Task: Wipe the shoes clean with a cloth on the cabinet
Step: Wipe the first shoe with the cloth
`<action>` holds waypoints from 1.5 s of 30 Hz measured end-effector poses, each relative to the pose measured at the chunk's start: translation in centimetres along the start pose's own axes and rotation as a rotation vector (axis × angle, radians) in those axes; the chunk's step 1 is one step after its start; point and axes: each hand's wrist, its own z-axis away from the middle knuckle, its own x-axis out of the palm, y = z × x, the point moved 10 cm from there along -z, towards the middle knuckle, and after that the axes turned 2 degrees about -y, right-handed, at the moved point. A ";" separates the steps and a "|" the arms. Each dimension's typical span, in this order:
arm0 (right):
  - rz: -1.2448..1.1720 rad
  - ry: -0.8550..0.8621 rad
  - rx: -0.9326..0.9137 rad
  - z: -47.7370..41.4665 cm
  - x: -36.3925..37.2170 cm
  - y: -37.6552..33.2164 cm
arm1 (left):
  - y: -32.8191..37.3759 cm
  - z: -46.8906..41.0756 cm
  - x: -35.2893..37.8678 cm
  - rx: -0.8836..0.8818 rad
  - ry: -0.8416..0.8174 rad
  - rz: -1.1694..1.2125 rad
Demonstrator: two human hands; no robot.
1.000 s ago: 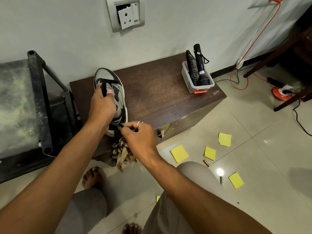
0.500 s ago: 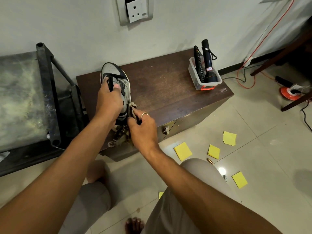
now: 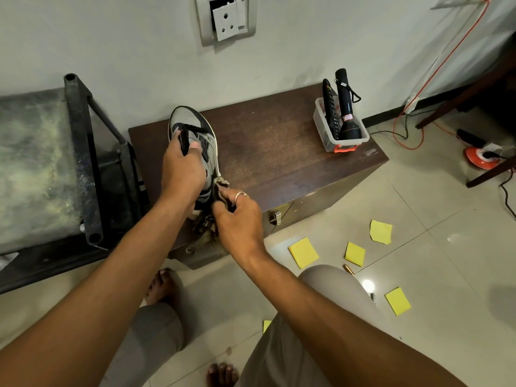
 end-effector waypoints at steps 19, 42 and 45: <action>0.048 -0.053 0.086 -1.2 -1.8 1.6 | 1.3 1.2 -0.1 0.011 0.001 0.029; -0.158 -0.067 0.137 -3.5 -4.3 1.1 | -1.6 9.4 -0.7 0.094 0.020 -0.234; -0.177 -0.085 0.146 -3.3 -4.3 1.3 | -1.0 9.4 -1.0 0.126 0.101 -0.273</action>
